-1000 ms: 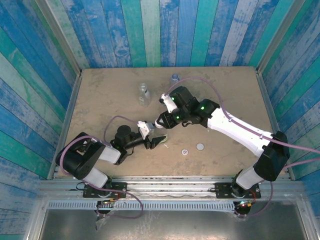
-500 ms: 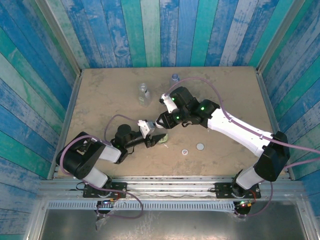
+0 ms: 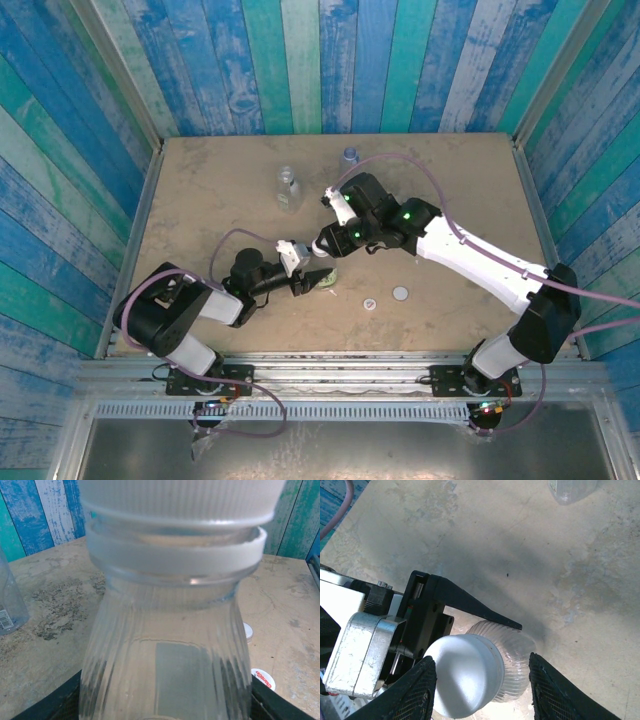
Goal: Screw on the bottle caps
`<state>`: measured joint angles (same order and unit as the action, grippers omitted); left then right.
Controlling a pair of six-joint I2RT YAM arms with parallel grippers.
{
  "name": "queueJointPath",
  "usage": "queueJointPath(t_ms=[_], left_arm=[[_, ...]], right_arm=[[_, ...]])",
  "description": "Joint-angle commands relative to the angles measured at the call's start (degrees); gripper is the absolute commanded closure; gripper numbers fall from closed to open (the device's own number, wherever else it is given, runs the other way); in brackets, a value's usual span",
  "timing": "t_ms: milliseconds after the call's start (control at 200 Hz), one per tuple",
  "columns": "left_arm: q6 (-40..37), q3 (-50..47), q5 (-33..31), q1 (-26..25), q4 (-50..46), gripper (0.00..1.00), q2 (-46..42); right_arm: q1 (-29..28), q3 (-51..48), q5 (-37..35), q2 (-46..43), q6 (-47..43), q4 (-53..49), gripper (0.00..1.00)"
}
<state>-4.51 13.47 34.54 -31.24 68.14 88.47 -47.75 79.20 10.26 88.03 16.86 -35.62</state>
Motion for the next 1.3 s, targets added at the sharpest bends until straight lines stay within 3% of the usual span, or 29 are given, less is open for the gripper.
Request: queueJointPath(t_ms=[0, 195, 506, 816, 1112, 1292], left_arm=[[-0.8, 0.6, 1.5, -0.3, -0.3, 0.47, 1.4], [-1.1, 0.5, 1.5, -0.3, -1.0, 0.46, 1.5], [-1.3, 1.0, 1.6, -0.4, -1.9, 0.46, 1.5], [-1.4, 1.1, 2.0, -0.3, -2.1, 0.46, 1.7], [-1.1, 1.0, 1.9, -0.3, -2.3, 0.46, 1.5], [-0.8, 1.3, 1.6, -0.4, -2.3, 0.46, 1.6]], right_arm=[[0.3, 0.9, -2.1, -1.4, 0.7, -2.6, 0.47], [0.3, 0.0, -3.7, -2.6, 1.6, -1.8, 0.47], [0.5, -2.3, -2.5, -1.7, 1.3, -2.1, 0.60], [0.4, 0.4, 0.8, -1.3, 0.3, -1.3, 0.62], [0.5, -0.2, 2.4, -0.3, 0.4, -1.3, 0.77], [0.7, -3.3, 4.2, -3.1, 2.9, -1.2, 0.80]])
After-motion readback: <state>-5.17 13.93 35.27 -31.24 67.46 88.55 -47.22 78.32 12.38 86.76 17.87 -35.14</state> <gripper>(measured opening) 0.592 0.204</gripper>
